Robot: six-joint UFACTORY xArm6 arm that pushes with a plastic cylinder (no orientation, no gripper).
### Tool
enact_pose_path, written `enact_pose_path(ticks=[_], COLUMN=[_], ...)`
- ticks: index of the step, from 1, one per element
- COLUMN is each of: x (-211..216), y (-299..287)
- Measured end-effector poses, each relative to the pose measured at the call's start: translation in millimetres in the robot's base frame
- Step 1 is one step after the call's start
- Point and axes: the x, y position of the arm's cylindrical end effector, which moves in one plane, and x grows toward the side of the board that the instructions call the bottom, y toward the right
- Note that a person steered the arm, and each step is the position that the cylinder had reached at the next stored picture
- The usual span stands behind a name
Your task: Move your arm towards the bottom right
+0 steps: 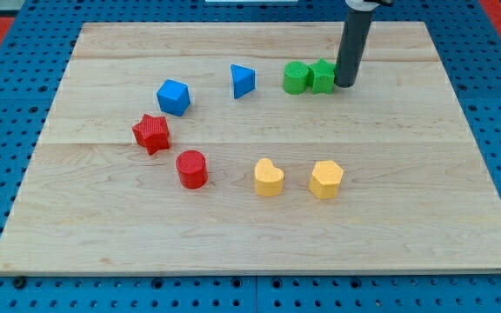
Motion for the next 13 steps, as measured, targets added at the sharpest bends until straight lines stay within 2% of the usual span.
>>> enact_pose_path(ticks=[3,9,10,11,12,13], x=[18.9,21.6,29.6,70.7,181.4,290.1], y=[2.1,37.6,25.7,37.5,70.8,65.7])
